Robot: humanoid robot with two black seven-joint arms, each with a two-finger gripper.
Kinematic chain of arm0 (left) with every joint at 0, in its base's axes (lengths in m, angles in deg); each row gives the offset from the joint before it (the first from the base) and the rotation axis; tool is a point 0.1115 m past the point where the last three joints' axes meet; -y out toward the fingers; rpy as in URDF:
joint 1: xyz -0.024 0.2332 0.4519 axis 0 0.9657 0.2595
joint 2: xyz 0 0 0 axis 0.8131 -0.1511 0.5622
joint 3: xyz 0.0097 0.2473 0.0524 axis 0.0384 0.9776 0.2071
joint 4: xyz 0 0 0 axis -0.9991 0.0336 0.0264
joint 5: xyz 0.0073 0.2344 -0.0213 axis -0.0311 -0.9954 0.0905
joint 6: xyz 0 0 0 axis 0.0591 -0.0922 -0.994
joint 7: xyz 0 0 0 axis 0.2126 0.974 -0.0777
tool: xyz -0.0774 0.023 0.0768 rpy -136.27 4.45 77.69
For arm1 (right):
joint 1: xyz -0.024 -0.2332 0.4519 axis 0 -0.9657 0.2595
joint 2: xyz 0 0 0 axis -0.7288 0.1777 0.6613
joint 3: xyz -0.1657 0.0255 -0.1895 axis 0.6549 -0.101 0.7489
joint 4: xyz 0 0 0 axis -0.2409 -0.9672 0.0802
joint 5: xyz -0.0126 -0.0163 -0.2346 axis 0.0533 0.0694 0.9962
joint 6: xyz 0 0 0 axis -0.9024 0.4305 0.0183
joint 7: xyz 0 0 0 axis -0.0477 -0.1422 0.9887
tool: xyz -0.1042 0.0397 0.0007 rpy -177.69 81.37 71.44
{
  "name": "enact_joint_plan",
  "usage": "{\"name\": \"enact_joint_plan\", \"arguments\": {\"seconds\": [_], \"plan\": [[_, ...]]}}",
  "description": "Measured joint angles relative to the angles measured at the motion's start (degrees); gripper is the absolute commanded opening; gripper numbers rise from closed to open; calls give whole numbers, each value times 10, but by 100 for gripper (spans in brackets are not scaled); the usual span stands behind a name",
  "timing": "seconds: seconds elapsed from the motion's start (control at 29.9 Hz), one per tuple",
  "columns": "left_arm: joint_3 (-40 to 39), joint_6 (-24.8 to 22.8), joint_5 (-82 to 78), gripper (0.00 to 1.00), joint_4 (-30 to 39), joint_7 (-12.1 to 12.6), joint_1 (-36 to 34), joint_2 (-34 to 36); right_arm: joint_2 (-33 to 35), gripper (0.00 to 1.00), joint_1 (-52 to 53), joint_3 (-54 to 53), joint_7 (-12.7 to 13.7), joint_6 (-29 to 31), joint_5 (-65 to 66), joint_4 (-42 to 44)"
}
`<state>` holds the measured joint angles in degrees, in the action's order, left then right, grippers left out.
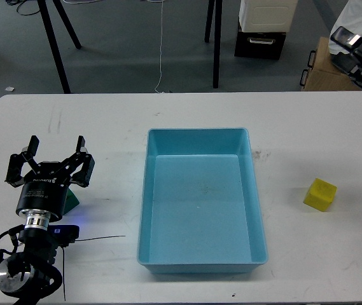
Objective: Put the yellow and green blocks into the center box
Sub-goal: 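Raise the right gripper away from the yellow cube and reposition it, then lower the right gripper onto the yellow cube and close on it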
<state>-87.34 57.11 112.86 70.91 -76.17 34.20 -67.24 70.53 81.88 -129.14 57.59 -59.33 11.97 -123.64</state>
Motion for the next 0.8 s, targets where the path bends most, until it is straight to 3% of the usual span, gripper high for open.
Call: {"name": "enact_joint_plan", "arguments": {"seconds": [0.2,0.37,0.8], "plan": [[0,1,0,100,1,0,0,0,39,97,197,278,-3,0,135,1],[1,1,0,100,1,0,1,0,45,98,282,416,-3,3,170,8],[6,3,-1,100,0,0,-2,-9,46,97,275,470,-3,48,182,63]]}}
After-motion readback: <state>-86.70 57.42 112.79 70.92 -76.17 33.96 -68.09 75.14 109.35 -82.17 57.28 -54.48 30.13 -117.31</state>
